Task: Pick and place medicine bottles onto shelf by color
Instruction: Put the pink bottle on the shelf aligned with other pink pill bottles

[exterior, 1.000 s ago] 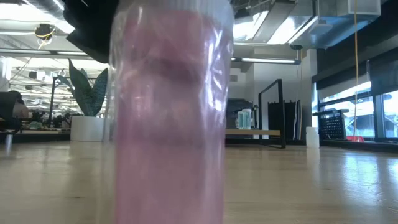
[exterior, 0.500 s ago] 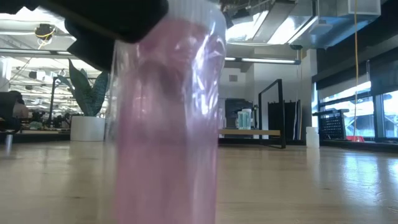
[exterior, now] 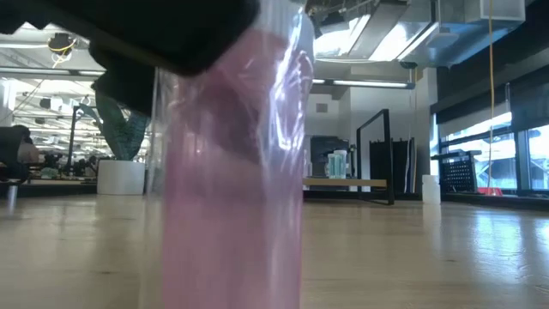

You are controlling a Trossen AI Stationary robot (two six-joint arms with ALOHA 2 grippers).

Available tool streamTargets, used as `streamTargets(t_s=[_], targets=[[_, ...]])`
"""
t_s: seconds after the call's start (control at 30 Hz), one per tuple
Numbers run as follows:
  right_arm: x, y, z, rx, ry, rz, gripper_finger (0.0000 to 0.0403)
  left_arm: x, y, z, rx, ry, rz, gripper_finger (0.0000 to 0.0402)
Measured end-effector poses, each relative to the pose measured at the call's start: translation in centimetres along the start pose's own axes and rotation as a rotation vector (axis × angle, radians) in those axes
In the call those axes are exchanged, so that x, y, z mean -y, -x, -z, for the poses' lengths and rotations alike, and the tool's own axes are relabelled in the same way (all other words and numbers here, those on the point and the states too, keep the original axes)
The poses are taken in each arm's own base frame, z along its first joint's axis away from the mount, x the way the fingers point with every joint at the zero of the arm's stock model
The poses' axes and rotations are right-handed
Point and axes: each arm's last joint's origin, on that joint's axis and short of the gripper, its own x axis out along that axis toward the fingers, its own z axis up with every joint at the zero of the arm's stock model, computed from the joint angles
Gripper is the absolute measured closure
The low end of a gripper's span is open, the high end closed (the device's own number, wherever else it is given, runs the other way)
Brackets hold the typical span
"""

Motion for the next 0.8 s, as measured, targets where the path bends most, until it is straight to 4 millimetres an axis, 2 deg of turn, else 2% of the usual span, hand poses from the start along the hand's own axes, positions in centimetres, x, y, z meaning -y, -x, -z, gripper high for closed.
streamTargets(t_s=[0.13, 0.33, 0.8], targets=[[0.0, 0.0, 0.0, 0.0, 0.0, 0.0, 0.0155, -0.06, -0.03, -0.07, 0.003, -0.009, 0.0, 0.0172], [0.0, 0.0, 0.0, 0.0, 0.0, 0.0, 0.0155, -0.06, -0.03, -0.07, 0.003, 0.094, 0.001, 0.0172], [0.0, 0.0, 0.0, 0.0, 0.0, 0.0, 0.0155, -0.06, -0.02, -0.04, 0.005, 0.069, -0.007, 0.0176]])
